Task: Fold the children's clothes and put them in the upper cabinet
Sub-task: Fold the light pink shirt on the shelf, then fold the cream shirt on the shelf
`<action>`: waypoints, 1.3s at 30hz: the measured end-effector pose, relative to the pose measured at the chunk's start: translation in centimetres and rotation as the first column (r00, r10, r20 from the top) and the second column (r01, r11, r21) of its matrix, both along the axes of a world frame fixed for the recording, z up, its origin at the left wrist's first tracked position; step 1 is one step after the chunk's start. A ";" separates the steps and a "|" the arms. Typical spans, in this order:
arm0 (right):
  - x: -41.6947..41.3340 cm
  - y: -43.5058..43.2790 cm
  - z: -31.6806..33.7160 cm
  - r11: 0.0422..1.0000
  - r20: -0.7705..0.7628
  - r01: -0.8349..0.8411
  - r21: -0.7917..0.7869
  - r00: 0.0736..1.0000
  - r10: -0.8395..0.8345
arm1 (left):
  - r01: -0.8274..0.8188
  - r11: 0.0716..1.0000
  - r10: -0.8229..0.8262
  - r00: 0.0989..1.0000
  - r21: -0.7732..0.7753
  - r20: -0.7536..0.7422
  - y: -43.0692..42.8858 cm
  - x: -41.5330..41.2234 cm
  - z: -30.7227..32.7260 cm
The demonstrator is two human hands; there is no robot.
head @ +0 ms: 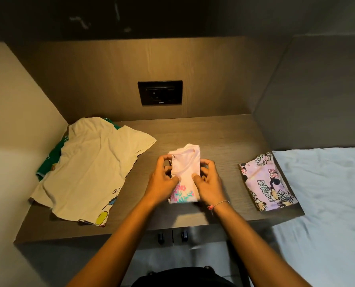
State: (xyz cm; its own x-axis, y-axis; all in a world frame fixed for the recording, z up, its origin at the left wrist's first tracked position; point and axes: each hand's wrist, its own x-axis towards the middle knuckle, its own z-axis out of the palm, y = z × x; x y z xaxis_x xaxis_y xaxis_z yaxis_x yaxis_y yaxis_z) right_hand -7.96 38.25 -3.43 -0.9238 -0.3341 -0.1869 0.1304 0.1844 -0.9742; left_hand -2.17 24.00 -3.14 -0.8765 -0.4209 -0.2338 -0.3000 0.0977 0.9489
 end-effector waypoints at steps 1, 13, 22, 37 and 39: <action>0.1 0.6 0.0 0.999 0.002 -0.021 -0.033 1.000 0.021 | 0.035 0.999 -0.034 0.999 0.026 -0.041 0.4 0.3 0.3; -4.4 15.4 4.1 0.983 -0.213 0.126 0.135 0.972 -0.095 | 0.308 0.915 -0.245 0.937 0.261 -0.249 13.6 -5.0 2.6; -9.2 21.5 2.0 0.700 -0.346 0.198 0.686 0.936 0.074 | 0.301 0.653 -0.400 0.916 -0.695 0.021 17.6 -9.4 -0.6; -10.5 21.1 -0.7 0.394 -0.266 0.047 0.918 0.810 0.523 | 0.480 0.413 -0.542 0.812 -0.774 0.215 14.6 -8.1 -2.2; -8.7 18.1 0.9 0.551 -0.449 0.150 0.821 0.766 0.460 | 0.346 0.511 -0.460 0.884 -0.787 0.089 11.5 -4.9 -2.0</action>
